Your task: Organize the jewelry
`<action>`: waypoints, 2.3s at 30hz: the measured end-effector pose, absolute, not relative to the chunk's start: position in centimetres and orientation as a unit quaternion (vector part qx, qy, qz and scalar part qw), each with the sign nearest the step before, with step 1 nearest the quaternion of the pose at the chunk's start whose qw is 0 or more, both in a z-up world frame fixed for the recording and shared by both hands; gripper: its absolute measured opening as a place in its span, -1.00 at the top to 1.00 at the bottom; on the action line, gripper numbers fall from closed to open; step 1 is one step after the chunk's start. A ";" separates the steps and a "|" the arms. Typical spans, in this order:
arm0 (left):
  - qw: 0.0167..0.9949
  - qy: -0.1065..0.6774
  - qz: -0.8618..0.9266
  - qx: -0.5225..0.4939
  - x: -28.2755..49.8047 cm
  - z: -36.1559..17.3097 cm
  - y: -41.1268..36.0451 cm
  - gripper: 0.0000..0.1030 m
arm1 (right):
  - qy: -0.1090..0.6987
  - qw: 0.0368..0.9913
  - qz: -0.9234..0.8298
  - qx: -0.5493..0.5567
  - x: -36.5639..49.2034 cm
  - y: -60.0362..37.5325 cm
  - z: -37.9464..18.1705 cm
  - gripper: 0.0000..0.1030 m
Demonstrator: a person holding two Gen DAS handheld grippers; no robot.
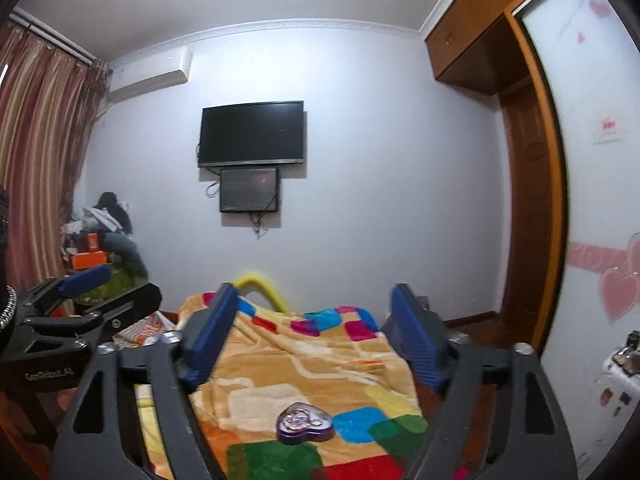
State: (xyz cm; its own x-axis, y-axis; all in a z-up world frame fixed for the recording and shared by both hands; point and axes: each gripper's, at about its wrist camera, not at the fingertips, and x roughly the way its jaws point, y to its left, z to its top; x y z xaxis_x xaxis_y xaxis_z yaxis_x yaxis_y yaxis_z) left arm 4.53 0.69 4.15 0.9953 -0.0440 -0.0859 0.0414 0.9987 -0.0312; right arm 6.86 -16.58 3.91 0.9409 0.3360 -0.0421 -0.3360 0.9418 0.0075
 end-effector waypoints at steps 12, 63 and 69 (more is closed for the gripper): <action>0.996 0.076 0.003 -0.036 4.0 2.4 1.3 -0.99 | 0.047 0.986 0.162 0.010 5.9 -17.5 3.2 -0.89; 0.994 0.103 -0.007 -0.040 5.1 1.8 1.2 -0.99 | 0.076 0.981 0.175 0.023 5.1 -18.5 3.2 -0.89; 0.994 0.103 -0.014 -0.038 5.0 1.9 0.9 -0.99 | 0.075 0.982 0.174 0.023 5.0 -18.5 3.3 -0.89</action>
